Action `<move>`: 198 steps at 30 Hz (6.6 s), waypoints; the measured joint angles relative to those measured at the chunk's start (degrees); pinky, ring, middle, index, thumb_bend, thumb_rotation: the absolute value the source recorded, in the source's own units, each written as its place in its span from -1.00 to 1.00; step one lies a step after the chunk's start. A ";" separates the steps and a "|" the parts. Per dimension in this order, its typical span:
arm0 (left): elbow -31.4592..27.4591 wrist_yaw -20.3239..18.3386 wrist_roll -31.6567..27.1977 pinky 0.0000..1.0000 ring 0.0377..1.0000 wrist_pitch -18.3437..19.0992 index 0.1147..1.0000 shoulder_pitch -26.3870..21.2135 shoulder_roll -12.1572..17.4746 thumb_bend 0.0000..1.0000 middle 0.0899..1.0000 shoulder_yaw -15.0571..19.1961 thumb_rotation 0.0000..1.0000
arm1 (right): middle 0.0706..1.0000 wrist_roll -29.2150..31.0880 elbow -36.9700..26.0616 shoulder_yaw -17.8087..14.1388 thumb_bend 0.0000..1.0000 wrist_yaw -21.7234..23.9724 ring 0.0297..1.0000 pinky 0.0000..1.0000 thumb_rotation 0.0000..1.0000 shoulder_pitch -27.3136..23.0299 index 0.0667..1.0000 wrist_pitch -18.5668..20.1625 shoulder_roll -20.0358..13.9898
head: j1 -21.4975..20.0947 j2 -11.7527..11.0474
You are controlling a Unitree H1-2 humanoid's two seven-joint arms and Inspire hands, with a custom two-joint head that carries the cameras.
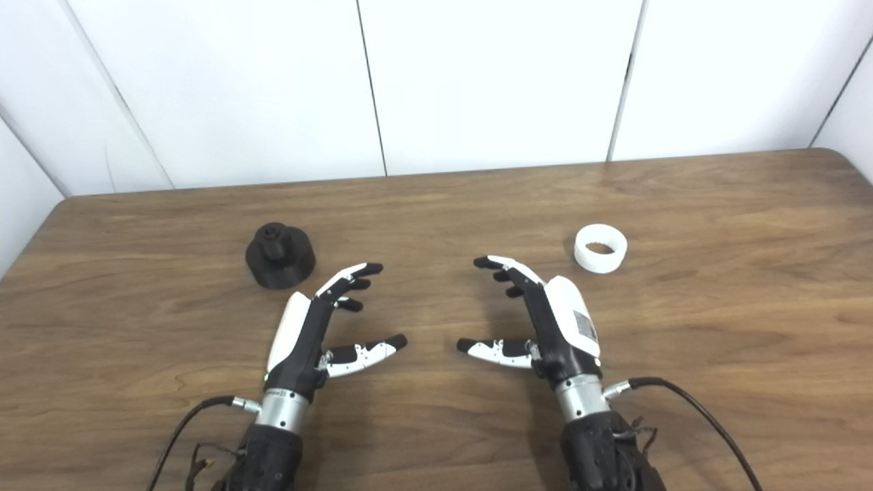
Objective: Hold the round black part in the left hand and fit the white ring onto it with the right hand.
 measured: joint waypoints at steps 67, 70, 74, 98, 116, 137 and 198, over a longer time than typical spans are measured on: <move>-5.10 6.07 11.40 0.81 1.00 14.76 0.64 -0.45 1.83 0.77 1.00 5.82 -0.15 | 0.57 6.54 0.82 -2.96 0.49 0.13 0.48 0.28 -0.94 -0.58 0.48 -3.05 -2.69 | 15.20 -2.02; -6.34 6.13 11.24 0.80 1.00 14.98 0.64 -0.41 2.74 0.76 1.00 7.08 -0.18 | 0.56 6.37 0.86 -2.97 0.50 0.11 0.47 0.26 -0.94 -0.59 0.48 -3.05 -2.69 | 15.47 -2.02; -6.47 6.81 11.32 0.75 1.00 15.12 0.63 -0.36 3.92 0.77 1.00 9.51 -0.14 | 0.57 6.27 0.89 -3.00 0.50 0.10 0.47 0.26 -0.93 -0.59 0.49 -3.05 -2.69 | 15.73 -1.93; 2.90 3.39 12.17 1.00 1.00 19.90 0.83 -8.33 12.82 1.00 1.00 10.57 0.00 | 0.56 6.16 1.14 -3.08 0.50 0.06 0.46 0.24 -0.96 -0.93 0.46 -3.06 -2.64 | 14.85 -1.76; 6.75 -4.19 11.83 1.00 1.00 21.46 0.71 -12.14 16.31 1.00 1.00 5.53 0.10 | 0.62 4.77 0.75 -3.86 0.50 0.09 0.50 0.24 -0.90 -0.79 0.47 -2.79 -2.61 | 14.59 -1.41; 12.03 -2.64 13.33 1.00 1.00 22.66 0.76 -14.14 16.35 1.00 1.00 2.47 0.06 | 0.63 5.64 -0.71 -5.15 0.50 1.20 0.46 0.20 -0.94 0.47 0.46 -1.97 -2.80 | 14.41 -1.32; 11.45 3.31 8.90 1.00 1.00 13.61 0.10 -13.68 11.36 0.84 1.00 -5.93 -0.41 | 0.59 3.77 -3.32 -5.78 0.50 2.01 0.51 0.27 -0.87 1.04 0.36 -1.60 -4.06 | 11.34 0.88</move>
